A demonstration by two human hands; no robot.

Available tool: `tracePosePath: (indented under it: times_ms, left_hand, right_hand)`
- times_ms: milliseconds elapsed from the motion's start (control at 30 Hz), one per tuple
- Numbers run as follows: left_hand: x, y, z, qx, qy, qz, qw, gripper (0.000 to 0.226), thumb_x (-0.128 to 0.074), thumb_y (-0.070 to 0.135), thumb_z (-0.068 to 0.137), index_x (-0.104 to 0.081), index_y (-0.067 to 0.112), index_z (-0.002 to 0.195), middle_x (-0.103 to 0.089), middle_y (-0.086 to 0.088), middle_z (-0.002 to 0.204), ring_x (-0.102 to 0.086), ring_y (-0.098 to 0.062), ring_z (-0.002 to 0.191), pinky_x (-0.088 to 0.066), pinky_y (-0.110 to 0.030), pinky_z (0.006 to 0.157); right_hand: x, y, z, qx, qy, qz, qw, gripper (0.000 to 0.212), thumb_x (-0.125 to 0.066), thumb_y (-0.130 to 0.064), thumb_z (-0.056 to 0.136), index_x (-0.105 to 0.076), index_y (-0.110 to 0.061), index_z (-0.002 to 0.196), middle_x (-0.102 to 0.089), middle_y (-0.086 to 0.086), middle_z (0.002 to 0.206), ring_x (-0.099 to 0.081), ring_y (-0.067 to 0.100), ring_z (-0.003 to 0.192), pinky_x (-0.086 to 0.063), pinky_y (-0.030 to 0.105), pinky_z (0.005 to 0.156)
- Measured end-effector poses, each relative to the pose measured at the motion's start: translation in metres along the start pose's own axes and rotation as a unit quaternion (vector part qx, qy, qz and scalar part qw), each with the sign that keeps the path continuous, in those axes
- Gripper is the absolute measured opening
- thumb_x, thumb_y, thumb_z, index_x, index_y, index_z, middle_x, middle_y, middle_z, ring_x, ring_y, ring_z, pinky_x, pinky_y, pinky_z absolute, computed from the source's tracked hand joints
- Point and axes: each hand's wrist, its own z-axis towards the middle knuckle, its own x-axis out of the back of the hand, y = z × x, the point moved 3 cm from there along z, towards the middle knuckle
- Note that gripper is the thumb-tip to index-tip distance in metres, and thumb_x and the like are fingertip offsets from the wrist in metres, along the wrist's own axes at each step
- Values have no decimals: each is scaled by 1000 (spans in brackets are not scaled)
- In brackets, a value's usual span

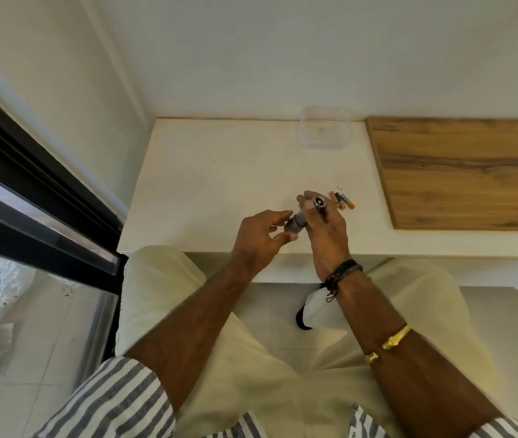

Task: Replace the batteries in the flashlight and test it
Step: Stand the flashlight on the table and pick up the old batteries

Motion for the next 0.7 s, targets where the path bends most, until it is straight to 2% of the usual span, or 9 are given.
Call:
tracePosePath:
  times_ms: [100,167,333,467,533,600,700]
  left_hand:
    - [3,0,2,-7,29,15,999,42,-77,26,84,-67,18,124,-72,-1,117,-67,-13,101,-56,-29,89]
    - [7,-1,5,-3,48,5,999,34,-76,26,85,-71,21,118,-73,2,110,-68,-11,97,-58,-34,88]
    - [15,-4,13,-23,76,-12,997,26,-73,28,88,-70,22,113,-72,5,102,-69,-7,92,-59,-31,85]
    - [27,-8,25,-37,102,-19,994,23,-70,28,88,-68,27,112,-70,10,100,-68,-4,90,-57,-20,83]
    - [33,-14,35,-39,112,-18,993,25,-71,22,87,-68,25,112,-70,8,101,-68,-6,91,-56,-19,84]
    - [39,-19,46,-36,119,-14,992,28,-73,17,87,-69,21,114,-72,5,104,-68,-8,93,-57,-21,85]
    - [50,-27,70,-22,131,-16,991,29,-75,16,86,-70,19,115,-72,4,104,-68,-8,94,-56,-20,85]
  right_hand:
    - [-11,2,2,11,-12,-23,1000,24,-60,-26,102,-66,-19,124,-73,-5,118,-67,3,110,-52,36,103]
    - [-17,2,4,20,-17,-42,999,29,-58,-23,103,-64,-15,130,-69,-1,128,-65,7,117,-52,28,100]
    - [-31,-4,16,23,-50,-64,996,35,-58,-22,103,-59,-18,138,-66,-3,133,-62,5,123,-50,21,98]
    - [-39,-9,33,46,-55,-126,989,36,-68,-9,95,-65,-19,130,-72,-3,121,-68,9,113,-55,30,99]
    - [-43,-13,45,75,-33,-194,978,34,-75,-11,89,-70,-16,123,-76,-2,111,-71,10,104,-57,33,96]
    - [-49,-17,59,105,-19,-245,964,29,-80,-17,85,-75,-16,114,-77,-6,103,-71,6,97,-58,30,93]
    - [-62,-23,84,133,-16,-267,954,27,-82,-20,83,-77,-18,109,-76,-11,95,-70,-2,91,-55,17,84]
